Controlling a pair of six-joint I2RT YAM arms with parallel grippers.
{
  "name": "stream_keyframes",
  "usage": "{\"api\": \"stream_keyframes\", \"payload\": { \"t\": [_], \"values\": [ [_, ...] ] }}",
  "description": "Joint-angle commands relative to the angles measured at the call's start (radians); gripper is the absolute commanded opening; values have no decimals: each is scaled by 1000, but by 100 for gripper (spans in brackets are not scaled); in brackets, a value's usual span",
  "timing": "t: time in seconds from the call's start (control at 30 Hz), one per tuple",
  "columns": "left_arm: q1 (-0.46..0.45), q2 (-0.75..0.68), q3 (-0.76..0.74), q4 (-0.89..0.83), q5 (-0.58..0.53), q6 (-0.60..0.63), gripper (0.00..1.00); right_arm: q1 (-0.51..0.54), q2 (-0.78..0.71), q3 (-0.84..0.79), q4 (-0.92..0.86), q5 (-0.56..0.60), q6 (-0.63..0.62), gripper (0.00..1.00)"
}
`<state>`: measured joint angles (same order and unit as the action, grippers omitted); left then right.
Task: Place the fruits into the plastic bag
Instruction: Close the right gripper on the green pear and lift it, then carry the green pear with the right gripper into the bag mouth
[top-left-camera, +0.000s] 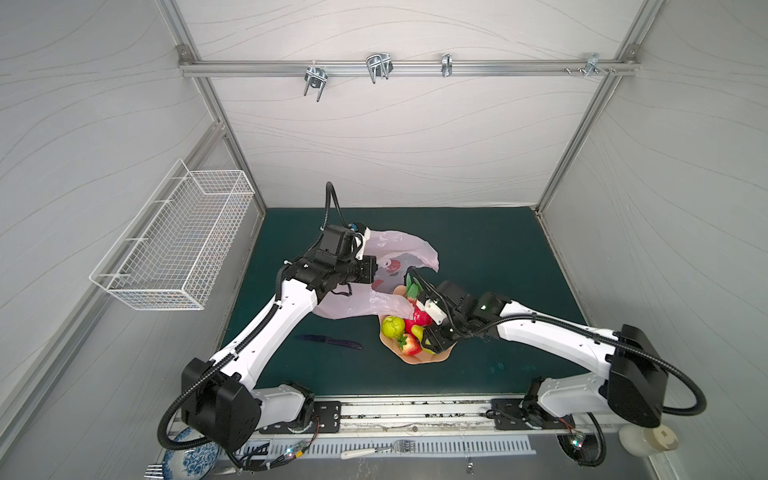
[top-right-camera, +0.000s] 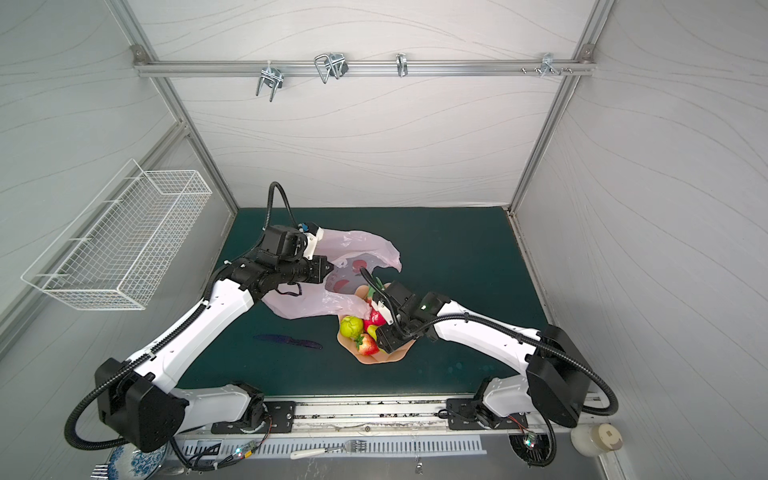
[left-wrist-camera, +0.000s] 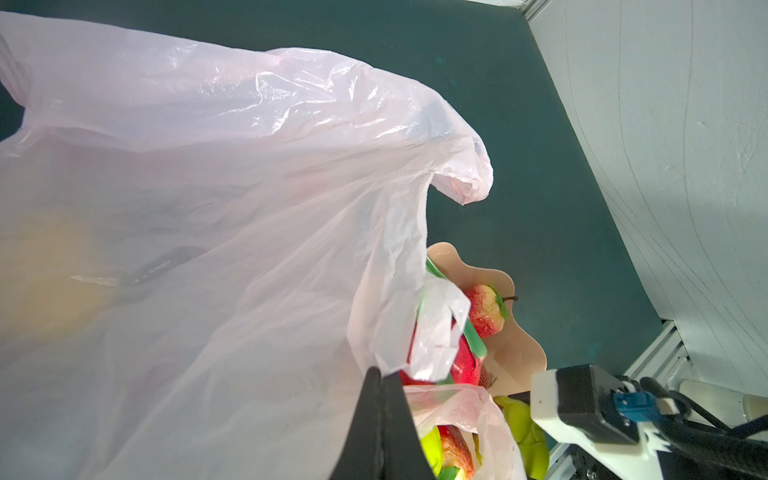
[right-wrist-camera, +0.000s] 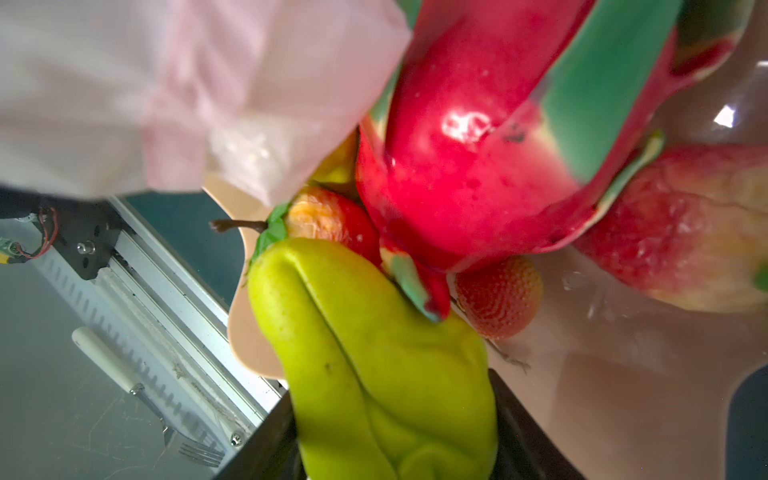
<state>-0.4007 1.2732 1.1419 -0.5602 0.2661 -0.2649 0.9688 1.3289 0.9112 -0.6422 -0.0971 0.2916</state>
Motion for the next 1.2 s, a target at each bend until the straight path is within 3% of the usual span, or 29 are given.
{"api": "stream_keyframes", "payload": {
  "t": [0.0, 0.57, 0.87, 1.17],
  "values": [
    [4, -17, 4, 16, 13, 12, 0, 5, -55, 13, -64, 21, 8, 43],
    [2, -21, 10, 24, 31, 0, 0, -39, -158, 60, -129, 40, 40, 39],
    [2, -16, 21, 33, 32, -10, 0, -140, -153, 73, -75, -65, 36, 37],
    [-4, -5, 45, 43, 54, -16, 0, -198, -31, 130, -9, -156, 25, 34]
  ]
}}
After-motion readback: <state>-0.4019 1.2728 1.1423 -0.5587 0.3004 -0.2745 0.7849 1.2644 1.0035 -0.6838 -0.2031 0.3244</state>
